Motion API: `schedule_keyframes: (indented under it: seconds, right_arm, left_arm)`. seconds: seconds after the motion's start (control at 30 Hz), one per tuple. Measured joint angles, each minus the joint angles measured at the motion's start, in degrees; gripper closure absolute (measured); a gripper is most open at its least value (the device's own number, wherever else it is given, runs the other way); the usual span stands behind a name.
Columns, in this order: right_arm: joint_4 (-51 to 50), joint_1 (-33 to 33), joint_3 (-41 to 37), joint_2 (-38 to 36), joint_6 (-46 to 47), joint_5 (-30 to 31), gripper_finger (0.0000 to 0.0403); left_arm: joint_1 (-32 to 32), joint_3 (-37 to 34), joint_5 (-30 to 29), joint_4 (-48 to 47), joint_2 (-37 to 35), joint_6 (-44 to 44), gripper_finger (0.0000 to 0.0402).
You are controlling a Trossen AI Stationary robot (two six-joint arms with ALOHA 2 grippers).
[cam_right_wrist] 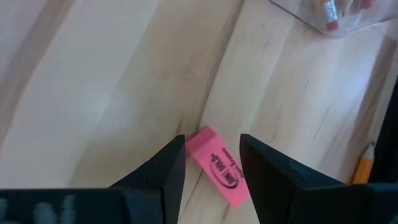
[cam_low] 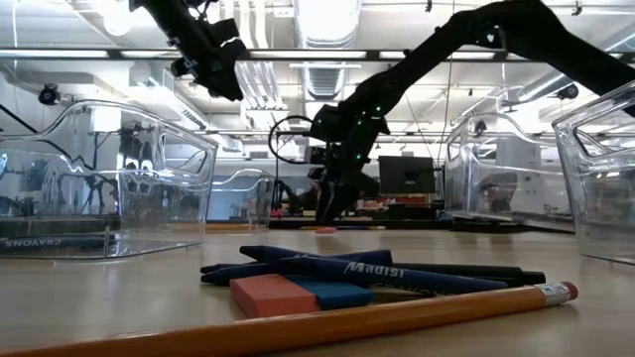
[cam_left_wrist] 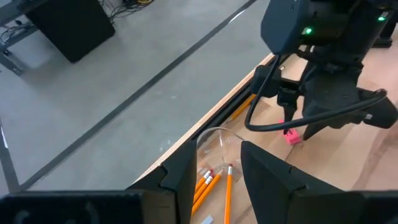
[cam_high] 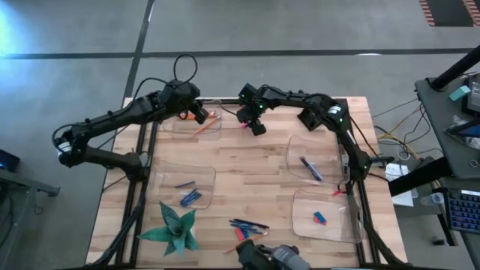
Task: Sort crayons/erasers/pens/pencils in bins
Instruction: Put the pink eraser into the bottom right transparent bin
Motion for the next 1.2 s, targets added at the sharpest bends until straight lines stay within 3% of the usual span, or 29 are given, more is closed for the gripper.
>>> schedule_keyframes:
  seconds: [0.4,0.9,1.2]
  right_arm:
    - [-5.1,0.0,2.5,2.2,-1.4,0.3,0.0259]
    - [-1.2,-0.1,2.1,4.6,-1.1,2.0,0.0259]
    - [-0.6,-0.3,2.1,4.7,4.0,2.6,0.0272]
  left_arm:
    - [0.0,-0.2,-0.1,-0.1,0.0,0.0,0.0290]
    - [-0.1,-0.2,-0.2,-0.1,0.0,0.0,0.0290]
    - [-0.1,-0.2,-0.2,-0.1,0.0,0.0,0.0290]
